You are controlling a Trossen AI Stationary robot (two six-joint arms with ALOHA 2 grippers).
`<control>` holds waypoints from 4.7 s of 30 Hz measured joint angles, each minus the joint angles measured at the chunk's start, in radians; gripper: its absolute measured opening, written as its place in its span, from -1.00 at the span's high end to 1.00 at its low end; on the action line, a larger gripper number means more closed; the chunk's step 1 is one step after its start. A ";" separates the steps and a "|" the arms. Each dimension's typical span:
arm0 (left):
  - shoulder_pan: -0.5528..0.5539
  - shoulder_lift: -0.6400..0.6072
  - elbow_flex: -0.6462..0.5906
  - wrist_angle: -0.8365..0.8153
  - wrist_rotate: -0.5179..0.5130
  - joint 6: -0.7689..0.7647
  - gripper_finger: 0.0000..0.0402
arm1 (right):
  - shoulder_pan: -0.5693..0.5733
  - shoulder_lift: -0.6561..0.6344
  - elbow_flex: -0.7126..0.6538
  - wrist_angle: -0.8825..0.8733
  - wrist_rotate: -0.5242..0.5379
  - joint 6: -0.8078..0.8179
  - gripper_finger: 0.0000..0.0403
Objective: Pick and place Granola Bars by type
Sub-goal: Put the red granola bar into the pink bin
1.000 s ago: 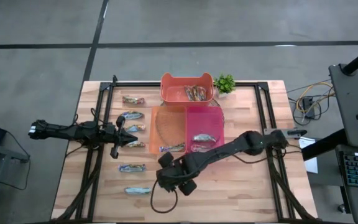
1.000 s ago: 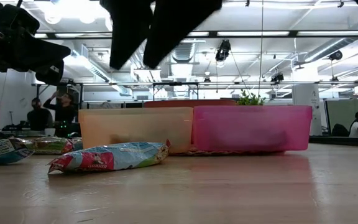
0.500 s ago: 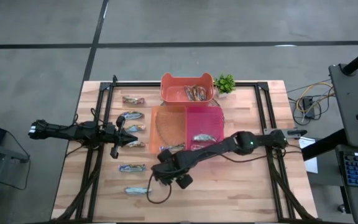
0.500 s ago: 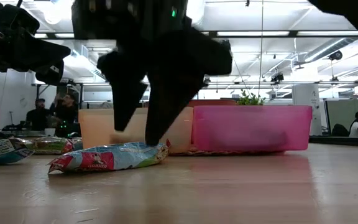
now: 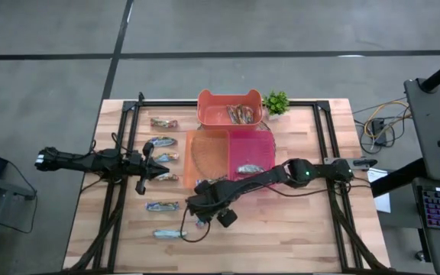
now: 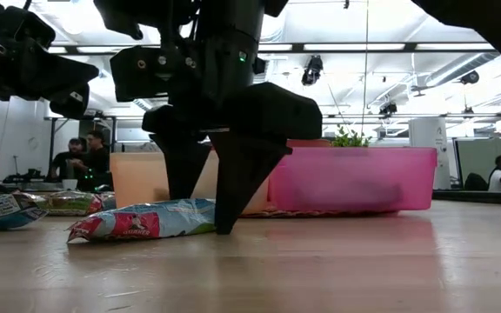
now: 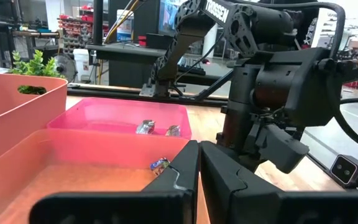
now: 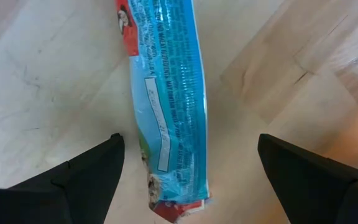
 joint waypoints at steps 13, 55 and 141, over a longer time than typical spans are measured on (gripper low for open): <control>0.000 0.000 0.000 0.000 0.000 0.000 1.00 | -0.002 -0.002 -0.020 0.001 -0.055 -0.014 -0.12; 0.000 0.000 0.000 0.000 0.000 0.000 1.00 | 0.090 -0.132 0.108 -0.420 -0.066 0.387 0.92; 0.000 0.000 0.000 0.000 0.000 0.000 1.00 | -0.373 -0.643 -0.883 0.078 0.143 0.351 0.96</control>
